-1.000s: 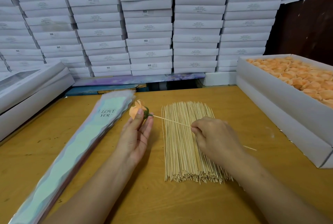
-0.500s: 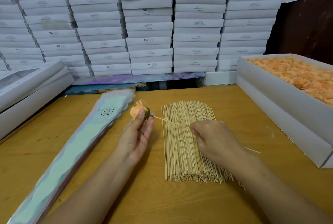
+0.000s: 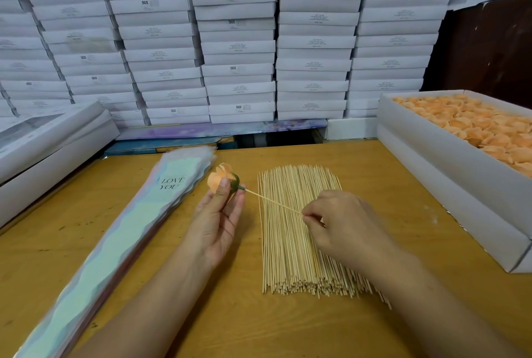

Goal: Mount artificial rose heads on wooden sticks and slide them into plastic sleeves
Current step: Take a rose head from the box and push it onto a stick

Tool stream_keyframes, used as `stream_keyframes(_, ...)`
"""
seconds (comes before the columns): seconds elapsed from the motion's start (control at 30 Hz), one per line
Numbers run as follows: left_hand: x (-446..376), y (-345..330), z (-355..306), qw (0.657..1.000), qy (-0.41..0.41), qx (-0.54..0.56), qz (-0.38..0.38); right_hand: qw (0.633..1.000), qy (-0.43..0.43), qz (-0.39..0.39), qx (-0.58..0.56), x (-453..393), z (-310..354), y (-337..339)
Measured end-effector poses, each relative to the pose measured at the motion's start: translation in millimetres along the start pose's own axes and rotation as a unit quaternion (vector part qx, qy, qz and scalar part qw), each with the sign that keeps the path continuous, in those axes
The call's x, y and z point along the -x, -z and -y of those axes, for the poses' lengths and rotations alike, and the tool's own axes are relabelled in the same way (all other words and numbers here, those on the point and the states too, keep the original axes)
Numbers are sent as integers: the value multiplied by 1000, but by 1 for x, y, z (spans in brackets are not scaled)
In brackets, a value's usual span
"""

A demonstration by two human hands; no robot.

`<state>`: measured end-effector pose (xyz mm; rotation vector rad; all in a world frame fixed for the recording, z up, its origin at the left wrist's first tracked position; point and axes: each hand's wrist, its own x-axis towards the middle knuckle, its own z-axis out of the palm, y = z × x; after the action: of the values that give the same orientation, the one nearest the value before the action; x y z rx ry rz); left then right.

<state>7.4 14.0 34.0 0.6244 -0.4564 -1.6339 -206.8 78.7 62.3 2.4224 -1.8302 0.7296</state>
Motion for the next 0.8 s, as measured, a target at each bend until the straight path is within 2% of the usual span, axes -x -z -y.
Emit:
stream_keyframes(0.37,-2,2,3,1000,7,-5,1,1000,-10,23,18,-1,2,-5)
stream_keyframes(0.43,-2,0,3,1000,-5,-11,7,998,-42,33,-30,-2,0,-4)
stream_keyframes(0.5,-2,-2,1,1000,-17,-14,22,987,-77,53,-128,-3,-5,0)
stream_keyframes(0.6,0,-2,-1,999,-21,-10,44,939,-107,79,-318,-5,-14,9)
stream_keyframes(0.7,0,0,-3,1000,-10,-6,28,843,-151,85,-510,-7,-15,13)
stream_keyframes(0.8,-2,3,-3,1000,0,-5,5,758,-185,86,-620,-10,-15,7)
